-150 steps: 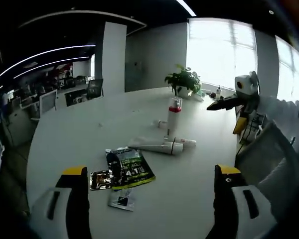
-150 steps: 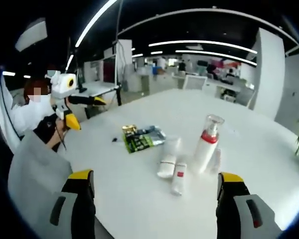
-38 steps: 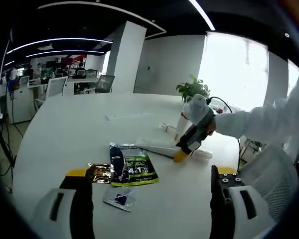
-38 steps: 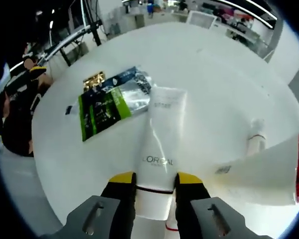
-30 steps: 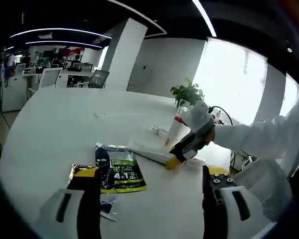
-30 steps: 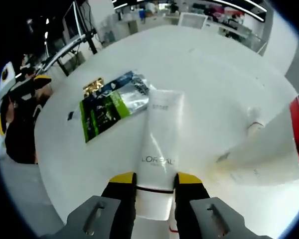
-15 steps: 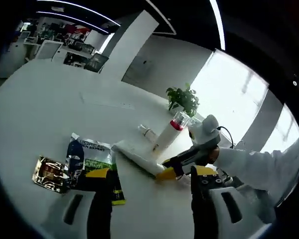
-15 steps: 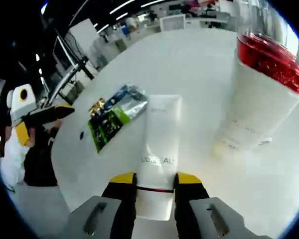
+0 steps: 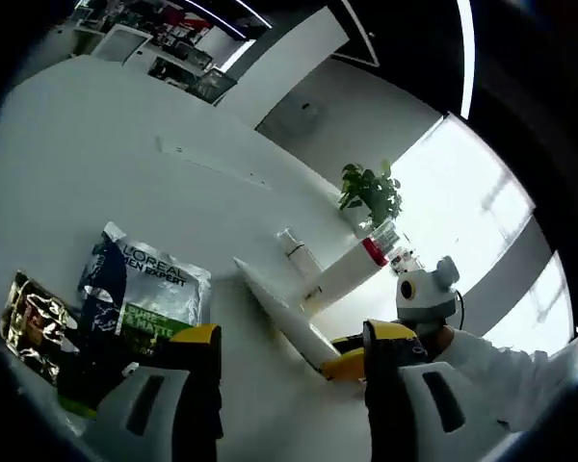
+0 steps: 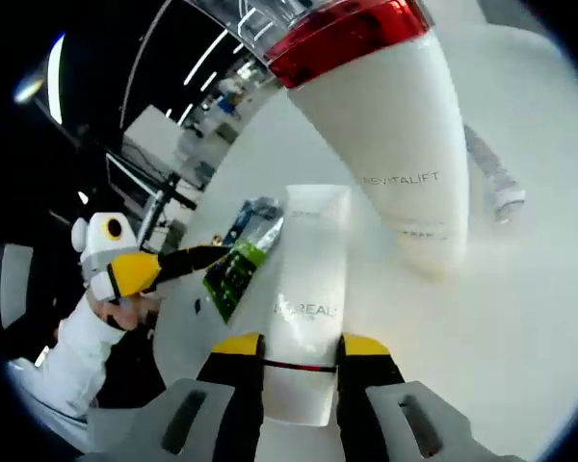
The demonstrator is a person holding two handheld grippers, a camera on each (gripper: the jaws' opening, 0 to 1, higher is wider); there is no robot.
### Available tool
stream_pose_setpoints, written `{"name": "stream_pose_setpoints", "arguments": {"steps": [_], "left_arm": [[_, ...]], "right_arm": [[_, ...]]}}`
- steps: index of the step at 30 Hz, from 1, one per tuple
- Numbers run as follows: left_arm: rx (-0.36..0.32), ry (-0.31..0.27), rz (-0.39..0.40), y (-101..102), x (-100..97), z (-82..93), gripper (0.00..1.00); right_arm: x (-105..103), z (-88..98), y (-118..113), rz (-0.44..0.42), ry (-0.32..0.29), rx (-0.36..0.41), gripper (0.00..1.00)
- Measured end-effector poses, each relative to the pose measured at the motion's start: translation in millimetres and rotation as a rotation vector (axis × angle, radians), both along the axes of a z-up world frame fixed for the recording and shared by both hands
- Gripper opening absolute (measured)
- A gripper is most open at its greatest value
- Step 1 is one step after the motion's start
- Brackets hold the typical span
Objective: Arrange the skincare products in the storage area until every visible bottle or jar stands upright without overlapping.
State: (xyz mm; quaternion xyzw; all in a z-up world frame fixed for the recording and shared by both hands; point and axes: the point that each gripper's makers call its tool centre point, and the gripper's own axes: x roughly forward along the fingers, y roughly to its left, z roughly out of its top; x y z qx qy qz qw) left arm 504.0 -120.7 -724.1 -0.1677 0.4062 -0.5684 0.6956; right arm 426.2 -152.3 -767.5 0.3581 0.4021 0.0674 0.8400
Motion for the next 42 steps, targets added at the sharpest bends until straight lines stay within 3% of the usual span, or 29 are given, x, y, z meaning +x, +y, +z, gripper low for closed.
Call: {"name": "stream_pose_setpoints", "arguments": {"steps": [3, 9, 13, 17, 19, 21, 27, 35, 37, 42], "left_arm": [[0.003, 0.037, 0.014, -9.6, 8.1, -4.9, 0.50], [0.059, 0.048, -0.010, -27.7, 2.1, -20.4, 0.47], [0.067, 0.078, -0.014, -36.9, -3.7, -25.5, 0.47], [0.094, 0.074, -0.010, -42.6, -5.9, -32.7, 0.47], [0.086, 0.087, -0.006, -45.4, -6.6, -32.5, 0.42], [0.079, 0.109, -0.002, -47.8, -8.2, -31.4, 0.36], [0.094, 0.123, 0.033, -49.1, -1.1, -30.8, 0.30], [0.062, 0.096, 0.041, -46.2, 1.6, -12.4, 0.21], [0.059, 0.088, 0.035, -45.3, -0.8, -8.5, 0.20], [0.045, 0.084, 0.029, -41.8, -3.1, 1.6, 0.16]], "right_arm": [[-3.5, -0.1, 0.5, -0.002, -0.003, 0.009, 0.20], [-5.2, 5.5, 4.7, -0.029, -0.031, 0.085, 0.20], [-6.9, 7.5, 6.7, -0.029, -0.039, 0.098, 0.20], [-9.6, 13.2, 9.5, -0.017, -0.056, 0.087, 0.20], [-10.1, 16.3, 11.8, -0.006, -0.062, 0.082, 0.20], [-9.8, 18.6, 13.0, 0.008, -0.069, 0.069, 0.20], [-8.5, 26.5, 13.9, 0.047, -0.104, -0.005, 0.20], [-6.7, 30.6, 13.3, 0.115, -0.157, -0.151, 0.20], [-7.2, 30.8, 16.9, 0.122, -0.152, -0.146, 0.20], [-7.3, 28.0, 19.4, 0.179, -0.166, -0.228, 0.20]]}}
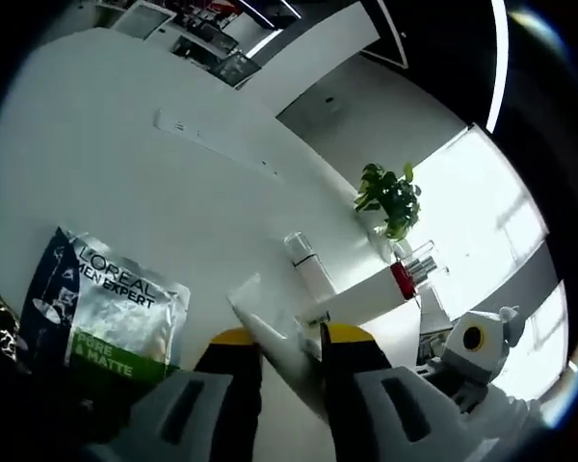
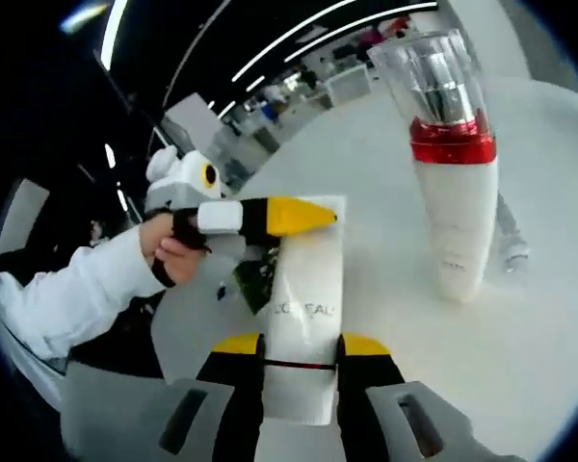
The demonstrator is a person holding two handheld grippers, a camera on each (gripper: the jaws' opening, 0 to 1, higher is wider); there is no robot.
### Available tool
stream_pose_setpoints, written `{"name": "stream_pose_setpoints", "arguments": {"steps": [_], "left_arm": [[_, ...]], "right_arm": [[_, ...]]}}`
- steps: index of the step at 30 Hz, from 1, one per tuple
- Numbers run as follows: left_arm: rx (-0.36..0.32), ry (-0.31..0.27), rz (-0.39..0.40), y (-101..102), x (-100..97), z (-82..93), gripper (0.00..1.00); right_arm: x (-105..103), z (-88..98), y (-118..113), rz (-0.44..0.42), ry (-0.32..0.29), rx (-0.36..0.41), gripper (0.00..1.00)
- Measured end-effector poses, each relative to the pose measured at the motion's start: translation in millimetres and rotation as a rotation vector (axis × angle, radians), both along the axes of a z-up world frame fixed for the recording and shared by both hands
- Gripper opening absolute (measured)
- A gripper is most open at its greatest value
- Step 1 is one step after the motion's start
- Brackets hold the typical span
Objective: Arrange the skincare products in the storage area until every visible bottle or jar stands upright without overlapping.
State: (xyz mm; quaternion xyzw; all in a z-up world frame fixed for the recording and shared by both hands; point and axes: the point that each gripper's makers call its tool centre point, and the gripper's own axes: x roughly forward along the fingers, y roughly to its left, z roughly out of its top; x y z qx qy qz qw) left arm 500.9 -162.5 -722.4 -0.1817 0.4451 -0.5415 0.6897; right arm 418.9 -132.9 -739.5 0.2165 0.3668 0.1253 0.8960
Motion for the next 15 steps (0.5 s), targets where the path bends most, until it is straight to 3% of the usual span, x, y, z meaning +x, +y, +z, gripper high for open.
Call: {"name": "stream_pose_setpoints", "arguments": {"steps": [3, 6, 8, 13, 15], "left_arm": [[-0.026, -0.010, -0.006, -0.9, -2.5, 10.4, 0.13], [-0.084, -0.049, -0.049, -6.6, -11.7, 28.5, 0.09], [-0.087, -0.135, -0.093, -8.6, -16.0, 33.8, 0.08], [-0.100, -0.245, -0.147, -12.4, -27.6, 48.0, 0.06], [-0.115, -0.328, -0.181, -14.0, -30.6, 54.7, 0.06]], "right_arm": [[-0.1, -2.2, 1.4, 0.021, -0.001, -0.033, 0.21], [-0.1, -10.3, -2.1, 0.054, -0.001, -0.156, 0.21], [1.0, -13.6, -2.8, 0.068, -0.001, -0.208, 0.21], [6.3, -16.5, -9.4, 0.047, -0.018, -0.281, 0.21], [9.3, -15.9, -12.0, 0.042, -0.032, -0.313, 0.21]]}}
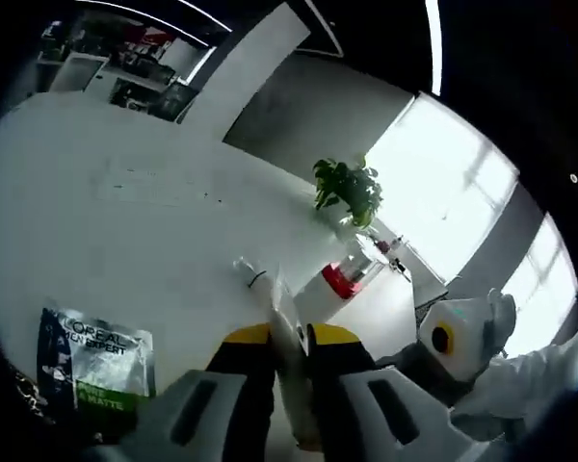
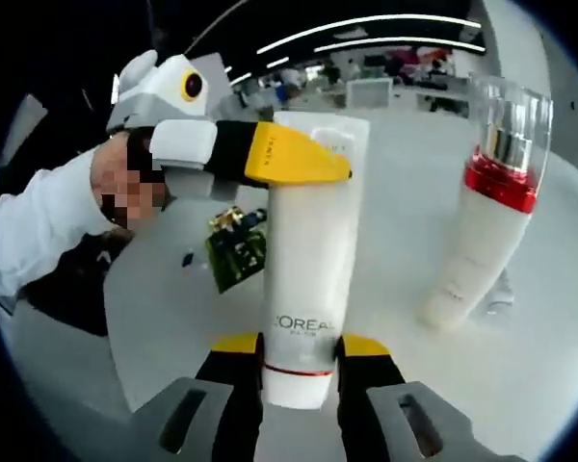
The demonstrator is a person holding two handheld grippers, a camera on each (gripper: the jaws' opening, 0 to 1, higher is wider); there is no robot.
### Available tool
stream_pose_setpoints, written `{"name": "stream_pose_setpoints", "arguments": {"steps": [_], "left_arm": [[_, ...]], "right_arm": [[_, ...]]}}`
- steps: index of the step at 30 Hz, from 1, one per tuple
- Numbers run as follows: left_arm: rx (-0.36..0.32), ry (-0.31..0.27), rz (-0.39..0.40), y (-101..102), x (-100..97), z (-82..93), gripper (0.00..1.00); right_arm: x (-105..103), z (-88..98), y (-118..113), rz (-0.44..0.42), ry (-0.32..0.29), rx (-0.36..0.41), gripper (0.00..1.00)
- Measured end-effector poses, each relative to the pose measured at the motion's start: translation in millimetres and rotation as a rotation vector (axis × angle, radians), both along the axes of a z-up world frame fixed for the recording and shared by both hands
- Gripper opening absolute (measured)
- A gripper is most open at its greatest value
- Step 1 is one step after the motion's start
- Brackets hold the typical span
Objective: Arrange the skincare products in the storage area until every visible bottle or jar stands upright without overlapping.
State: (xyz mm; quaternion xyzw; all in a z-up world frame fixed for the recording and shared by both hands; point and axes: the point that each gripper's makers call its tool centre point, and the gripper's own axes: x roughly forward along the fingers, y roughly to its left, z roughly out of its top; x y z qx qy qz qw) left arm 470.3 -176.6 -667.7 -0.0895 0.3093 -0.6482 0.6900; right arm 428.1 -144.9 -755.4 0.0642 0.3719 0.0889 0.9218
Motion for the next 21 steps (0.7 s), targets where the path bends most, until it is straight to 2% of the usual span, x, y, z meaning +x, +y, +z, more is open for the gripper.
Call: {"name": "stream_pose_setpoints", "arguments": {"steps": [3, 4, 5, 7, 9, 12, 14, 18, 20, 21], "left_arm": [[0.017, -0.059, -0.018, -2.8, -0.8, 2.6, 0.06], [0.005, -0.104, -0.030, -4.6, -0.6, 6.0, 0.06], [-0.003, -0.115, -0.039, -5.3, -2.3, 8.3, 0.06], [-0.022, -0.188, -0.067, -8.9, -2.0, 13.4, 0.06], [-0.025, -0.230, -0.089, -12.7, -8.1, 17.6, 0.06], [-0.027, -0.323, -0.135, -15.0, -9.1, 21.0, 0.06], [-0.015, -0.334, -0.134, -14.6, -4.2, 19.8, 0.06], [-0.028, -0.437, -0.194, -19.5, -7.0, 22.2, 0.06], [-0.022, -0.450, -0.207, -21.2, -7.0, 22.1, 0.06], [-0.024, -0.487, -0.224, -22.1, -7.6, 22.4, 0.06]], "right_arm": [[2.4, -0.6, -0.3, -0.007, 0.001, 0.005, 0.21], [4.6, 0.1, -1.8, -0.014, -0.012, -0.004, 0.21], [5.7, 0.6, -3.7, -0.026, -0.017, -0.009, 0.21], [10.0, 1.9, -8.2, -0.033, -0.046, -0.053, 0.21], [12.2, 2.8, -10.8, -0.046, -0.057, -0.066, 0.21], [15.6, 3.7, -14.4, -0.059, -0.080, -0.090, 0.22], [18.6, 3.4, -16.6, -0.067, -0.090, -0.088, 0.22], [23.1, 3.7, -22.1, -0.082, -0.112, -0.113, 0.22], [25.4, 3.6, -24.5, -0.085, -0.118, -0.119, 0.22], [27.3, 3.8, -25.5, -0.087, -0.120, -0.116, 0.22]]}}
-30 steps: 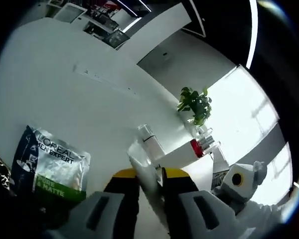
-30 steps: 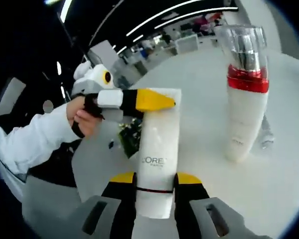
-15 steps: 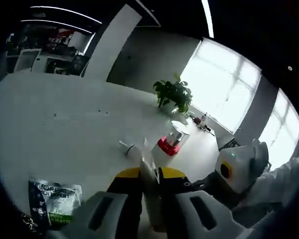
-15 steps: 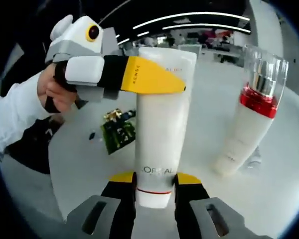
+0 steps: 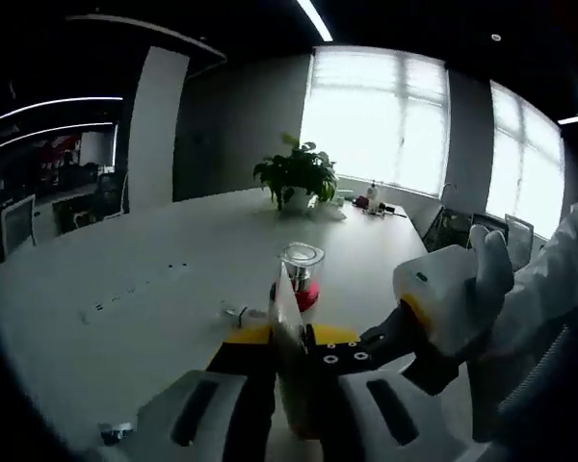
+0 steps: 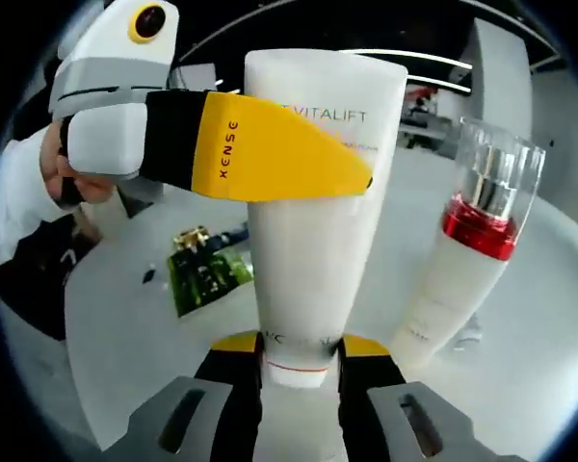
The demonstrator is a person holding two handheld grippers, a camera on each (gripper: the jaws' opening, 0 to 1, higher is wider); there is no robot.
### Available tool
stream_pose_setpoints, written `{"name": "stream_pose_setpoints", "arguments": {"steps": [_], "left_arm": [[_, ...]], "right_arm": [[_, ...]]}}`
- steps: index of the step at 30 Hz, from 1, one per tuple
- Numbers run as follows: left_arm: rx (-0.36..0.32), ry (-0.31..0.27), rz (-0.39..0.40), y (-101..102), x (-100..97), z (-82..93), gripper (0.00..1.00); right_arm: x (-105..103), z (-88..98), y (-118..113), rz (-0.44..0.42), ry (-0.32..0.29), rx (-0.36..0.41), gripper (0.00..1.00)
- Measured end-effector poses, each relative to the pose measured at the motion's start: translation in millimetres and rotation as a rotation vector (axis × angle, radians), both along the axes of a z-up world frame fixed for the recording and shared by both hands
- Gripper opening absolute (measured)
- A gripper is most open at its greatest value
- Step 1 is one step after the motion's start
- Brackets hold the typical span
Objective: Arrange the skincare products in the storage area until every visible bottle or jar stands upright without overlapping.
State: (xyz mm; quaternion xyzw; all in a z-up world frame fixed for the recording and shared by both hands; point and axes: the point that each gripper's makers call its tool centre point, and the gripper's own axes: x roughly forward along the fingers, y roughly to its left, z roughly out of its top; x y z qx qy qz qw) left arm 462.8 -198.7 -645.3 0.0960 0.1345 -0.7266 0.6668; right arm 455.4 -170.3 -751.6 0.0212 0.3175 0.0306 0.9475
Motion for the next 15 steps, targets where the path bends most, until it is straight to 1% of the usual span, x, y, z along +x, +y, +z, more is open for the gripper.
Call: {"name": "stream_pose_setpoints", "arguments": {"steps": [1, 2, 5, 7, 10, 11, 13, 14, 15], "left_arm": [[0.001, -0.003, 0.000, 0.2, 1.6, -0.3, 0.06], [-0.002, -0.014, -0.019, 0.8, 3.6, -0.2, 0.06], [-0.001, -0.037, -0.031, -1.5, 6.1, 0.6, 0.06], [-0.012, -0.059, -0.056, -3.9, 8.9, 2.4, 0.06], [-0.015, -0.084, -0.090, -6.7, 9.8, 3.4, 0.06], [-0.008, -0.083, -0.091, -8.0, 13.4, 2.6, 0.06], [-0.002, -0.098, -0.132, -9.3, 12.7, 0.9, 0.06], [-0.010, -0.122, -0.164, -10.1, 10.1, 1.4, 0.06], [-0.009, -0.116, -0.170, -11.4, 10.4, 1.0, 0.06]], "right_arm": [[1.1, 0.0, -0.4, 0.000, -0.001, -0.002, 0.22], [2.5, -0.1, -1.3, 0.000, -0.003, -0.008, 0.22], [9.4, 1.4, -7.9, -0.017, -0.019, -0.044, 0.22], [13.2, 3.6, -10.4, -0.029, -0.034, -0.056, 0.22], [16.2, 4.4, -12.6, -0.047, -0.046, -0.055, 0.22], [17.2, 4.0, -13.2, -0.049, -0.048, -0.053, 0.22], [18.0, 3.0, -15.2, -0.059, -0.049, -0.060, 0.21], [18.2, 3.3, -16.3, -0.065, -0.051, -0.063, 0.21], [18.2, 3.3, -17.9, -0.075, -0.053, -0.065, 0.21]]}}
